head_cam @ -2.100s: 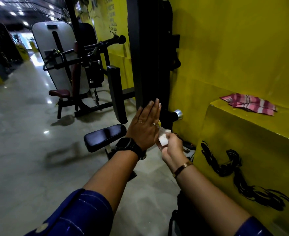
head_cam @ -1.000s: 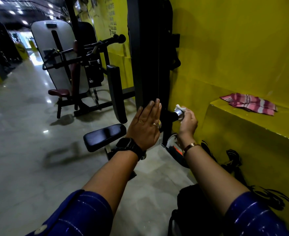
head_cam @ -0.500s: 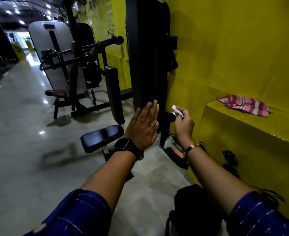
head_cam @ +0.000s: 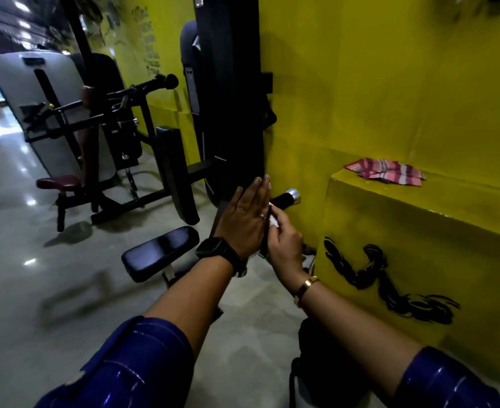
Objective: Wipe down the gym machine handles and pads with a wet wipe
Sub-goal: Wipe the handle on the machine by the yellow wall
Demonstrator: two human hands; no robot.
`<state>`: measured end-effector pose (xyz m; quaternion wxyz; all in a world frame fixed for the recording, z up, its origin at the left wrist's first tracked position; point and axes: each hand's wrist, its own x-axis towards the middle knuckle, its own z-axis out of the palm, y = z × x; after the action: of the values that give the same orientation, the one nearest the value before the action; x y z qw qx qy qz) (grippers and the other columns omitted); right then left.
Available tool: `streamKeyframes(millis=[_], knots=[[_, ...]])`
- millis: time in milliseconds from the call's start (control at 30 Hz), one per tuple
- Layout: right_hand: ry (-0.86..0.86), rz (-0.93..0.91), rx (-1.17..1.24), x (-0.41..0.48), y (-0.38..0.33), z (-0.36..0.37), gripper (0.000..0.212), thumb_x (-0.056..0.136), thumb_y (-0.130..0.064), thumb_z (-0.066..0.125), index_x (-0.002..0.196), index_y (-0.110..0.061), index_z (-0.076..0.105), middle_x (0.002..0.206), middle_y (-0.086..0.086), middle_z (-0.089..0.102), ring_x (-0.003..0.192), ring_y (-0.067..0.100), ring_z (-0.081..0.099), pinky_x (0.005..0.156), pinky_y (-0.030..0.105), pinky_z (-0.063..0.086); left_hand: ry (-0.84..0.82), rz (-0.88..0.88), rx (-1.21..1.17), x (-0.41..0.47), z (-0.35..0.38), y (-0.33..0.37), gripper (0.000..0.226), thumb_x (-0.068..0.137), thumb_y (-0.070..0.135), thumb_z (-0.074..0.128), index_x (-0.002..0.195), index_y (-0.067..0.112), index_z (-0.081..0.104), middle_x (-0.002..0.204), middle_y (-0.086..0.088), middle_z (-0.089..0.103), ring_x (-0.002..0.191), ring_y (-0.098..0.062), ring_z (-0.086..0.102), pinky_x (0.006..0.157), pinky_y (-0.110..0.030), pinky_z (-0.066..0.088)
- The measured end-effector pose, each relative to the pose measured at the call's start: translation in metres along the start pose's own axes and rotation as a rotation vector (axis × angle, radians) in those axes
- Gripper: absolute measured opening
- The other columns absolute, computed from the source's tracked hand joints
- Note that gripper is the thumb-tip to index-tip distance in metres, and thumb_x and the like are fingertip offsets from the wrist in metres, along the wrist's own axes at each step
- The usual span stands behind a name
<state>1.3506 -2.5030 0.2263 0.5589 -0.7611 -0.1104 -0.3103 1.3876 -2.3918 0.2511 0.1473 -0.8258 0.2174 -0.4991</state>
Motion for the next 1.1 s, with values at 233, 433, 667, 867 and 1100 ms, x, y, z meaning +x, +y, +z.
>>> streamKeyframes(millis=[233, 433, 667, 867, 1100], knots=[[0.136, -0.069, -0.081, -0.047, -0.024, 0.006, 0.048, 0.09, -0.025, 0.036, 0.129, -0.007, 0.059, 0.106, 0.015, 0.07, 0.072, 0.009, 0.054, 0.068, 0.005, 0.037, 0.057, 0.336, -0.137, -0.047, 0.004, -0.045, 0.077, 0.093, 0.029, 0.033, 0.154, 0.008, -0.009, 0.162, -0.011, 0.005, 0.149, -0.022, -0.015, 0.122, -0.036, -0.005], [0.311, 0.111, -0.04, -0.07, -0.039, 0.03, 0.037, 0.095, 0.0, 0.047, 0.129, -0.009, 0.058, 0.087, 0.008, 0.067, 0.057, 0.007, 0.047, 0.052, 0.016, 0.037, 0.071, 0.351, -0.24, -0.073, 0.01, -0.097, 0.078, 0.093, 0.033, 0.035, 0.155, 0.013, -0.008, 0.159, -0.009, 0.015, 0.15, -0.019, -0.009, 0.122, -0.036, 0.001], [-0.013, -0.211, -0.515, -0.122, -0.003, 0.062, 0.054, 0.083, 0.015, 0.045, 0.128, -0.011, 0.061, 0.132, 0.004, 0.057, 0.125, 0.014, 0.047, 0.102, 0.026, 0.043, 0.114, 0.606, -0.268, -0.08, 0.015, -0.134, 0.077, 0.091, 0.023, 0.032, 0.155, 0.013, -0.01, 0.157, -0.004, 0.019, 0.145, -0.02, 0.017, 0.122, -0.037, -0.001], [-0.49, -0.844, -1.078, -0.099, 0.005, 0.063, 0.033, 0.099, -0.004, 0.037, 0.111, 0.001, 0.067, 0.129, 0.014, 0.06, 0.131, 0.032, 0.047, 0.094, 0.037, 0.051, 0.26, 0.739, -0.293, -0.064, 0.034, -0.13, 0.075, 0.091, 0.023, 0.037, 0.156, 0.016, 0.0, 0.164, -0.002, -0.011, 0.151, -0.018, -0.009, 0.122, -0.038, -0.006], [-0.488, -0.759, -1.648, -0.054, 0.034, 0.066, 0.045, 0.091, -0.013, 0.039, 0.131, -0.006, 0.057, 0.138, 0.009, 0.055, 0.134, 0.025, 0.044, 0.12, 0.044, 0.002, 0.384, 0.835, -0.182, -0.033, 0.062, -0.14, 0.055, 0.101, 0.022, 0.021, 0.155, 0.018, 0.012, 0.162, 0.001, 0.009, 0.15, -0.021, 0.007, 0.121, -0.04, -0.01]])
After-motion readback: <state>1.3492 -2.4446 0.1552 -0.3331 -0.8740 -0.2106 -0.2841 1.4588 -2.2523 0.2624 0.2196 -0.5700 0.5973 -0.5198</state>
